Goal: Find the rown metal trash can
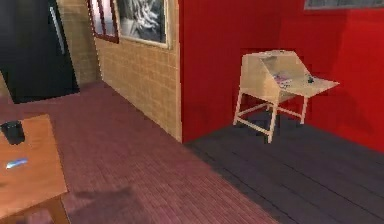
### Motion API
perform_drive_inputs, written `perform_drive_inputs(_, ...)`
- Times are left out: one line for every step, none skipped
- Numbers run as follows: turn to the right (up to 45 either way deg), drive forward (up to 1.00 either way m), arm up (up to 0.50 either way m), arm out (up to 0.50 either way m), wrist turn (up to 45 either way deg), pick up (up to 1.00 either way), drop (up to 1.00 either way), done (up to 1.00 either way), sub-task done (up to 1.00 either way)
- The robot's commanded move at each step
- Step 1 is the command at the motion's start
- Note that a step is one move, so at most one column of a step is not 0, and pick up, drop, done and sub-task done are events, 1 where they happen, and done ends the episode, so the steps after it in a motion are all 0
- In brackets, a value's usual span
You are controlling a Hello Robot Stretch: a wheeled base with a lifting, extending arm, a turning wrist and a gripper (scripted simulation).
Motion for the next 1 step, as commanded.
perform_drive_inputs(0.0, 0.80, 0.00, 0.00, 0.0, 0.00, 0.00, 0.00, 0.00)
